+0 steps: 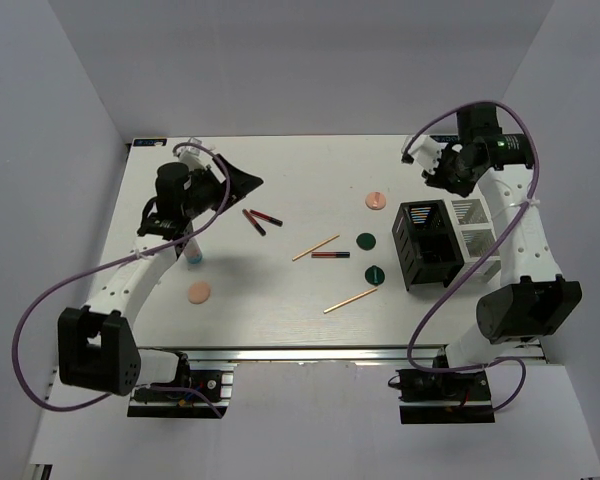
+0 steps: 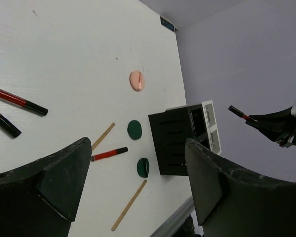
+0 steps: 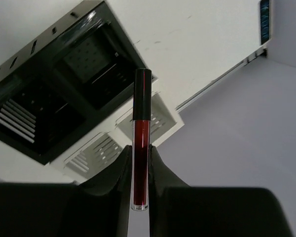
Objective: Organize the makeup
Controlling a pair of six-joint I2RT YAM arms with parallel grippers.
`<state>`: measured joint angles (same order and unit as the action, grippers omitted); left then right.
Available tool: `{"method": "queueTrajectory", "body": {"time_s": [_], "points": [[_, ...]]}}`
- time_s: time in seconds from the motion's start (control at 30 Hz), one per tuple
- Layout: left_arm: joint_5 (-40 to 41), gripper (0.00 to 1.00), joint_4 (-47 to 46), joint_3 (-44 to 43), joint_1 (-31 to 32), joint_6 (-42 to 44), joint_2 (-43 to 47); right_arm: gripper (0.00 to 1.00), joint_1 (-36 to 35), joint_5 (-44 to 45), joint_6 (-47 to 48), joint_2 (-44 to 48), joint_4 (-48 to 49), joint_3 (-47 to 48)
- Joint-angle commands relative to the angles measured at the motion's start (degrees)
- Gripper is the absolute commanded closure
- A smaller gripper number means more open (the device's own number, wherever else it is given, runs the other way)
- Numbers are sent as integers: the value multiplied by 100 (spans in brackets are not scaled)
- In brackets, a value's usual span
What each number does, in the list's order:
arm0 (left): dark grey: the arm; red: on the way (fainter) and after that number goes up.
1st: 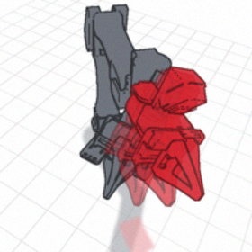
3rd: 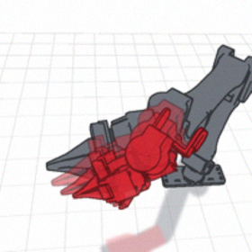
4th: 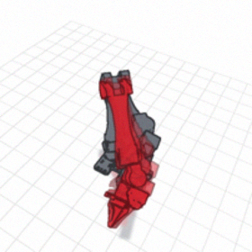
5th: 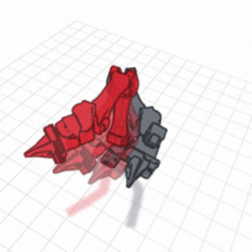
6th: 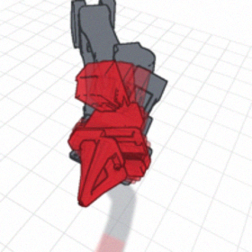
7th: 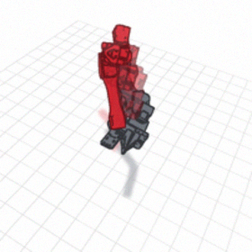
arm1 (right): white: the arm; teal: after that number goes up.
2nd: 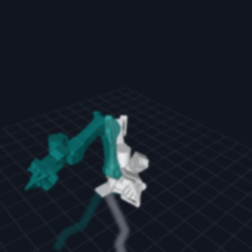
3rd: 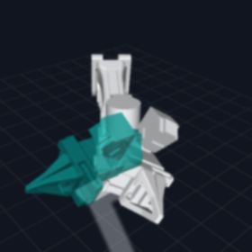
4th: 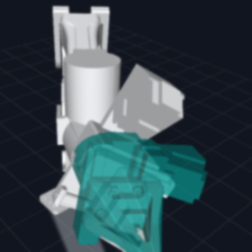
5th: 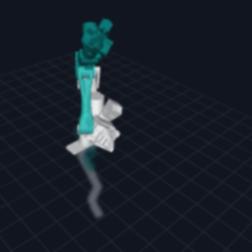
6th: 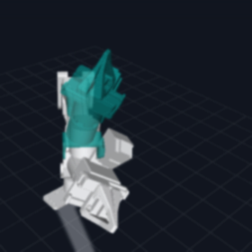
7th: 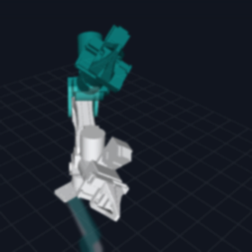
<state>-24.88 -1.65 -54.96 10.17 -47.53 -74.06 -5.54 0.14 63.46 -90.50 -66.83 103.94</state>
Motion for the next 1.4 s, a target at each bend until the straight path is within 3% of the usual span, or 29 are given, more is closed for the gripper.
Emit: {"method": "queueTrajectory", "body": {"time_s": [0.0, 0.2, 0.6, 0.73, 0.83, 0.87, 0.93, 0.97, 1.07, 1.17, 1.23, 1.27, 1.3, 1.33, 1.37], "points": [[-157, 15, 499, -357, 169, -108, -178, 100, -78, 451, 1264, 189, -832, -189], [-96, 15, 490, -208, 187, -143, -205, 100, -307, 786, 1758, 104, -797, -936], [194, 11, 1052, -375, 301, -143, -407, 100, -334, 1172, 1441, -785, -24, -998], [536, 11, 1490, -690, 555, -230, -679, 71, -360, 1094, 1398, -829, 292, -1087], [975, 25, 2087, -1121, 748, -275, -1048, 57, -360, 953, 1248, -829, 328, -903], [1098, 38, 2281, -1253, 793, -275, -1153, 56, -369, 926, 1195, -803, 320, -771], [1538, 53, 2885, -1664, 907, -178, -1512, 54, -360, 839, 1107, -759, 337, -656], [1678, 66, 3090, -1806, 933, -134, -1628, 54, -360, 804, 1029, -698, 363, -560], [2232, 69, 3758, -2316, 1013, 68, -2085, 53, -369, 698, 914, -548, 460, -506], [2812, 60, 4356, -2800, 1048, 357, -2638, 55, -351, 391, 581, -303, 1019, -419], [3137, 56, 4681, -3002, 1039, 595, -2920, 63, -351, -74, -165, -136, 1451, -445], [3217, 55, 4726, -3108, 1039, 665, -3147, 71, -342, -311, -472, 57, 1653, -480], [3288, 54, 4753, -3161, 1039, 779, -3254, 90, -342, -687, -1067, 146, 1986, -619], [3349, 52, 4814, -3222, 1048, 832, -3359, 100, -334, -891, -1334, 242, 2137, -699], [3411, 51, 4858, -3301, 1039, 876, -3569, 100, -334, -1067, -1597, 443, 2304, -795]]}}
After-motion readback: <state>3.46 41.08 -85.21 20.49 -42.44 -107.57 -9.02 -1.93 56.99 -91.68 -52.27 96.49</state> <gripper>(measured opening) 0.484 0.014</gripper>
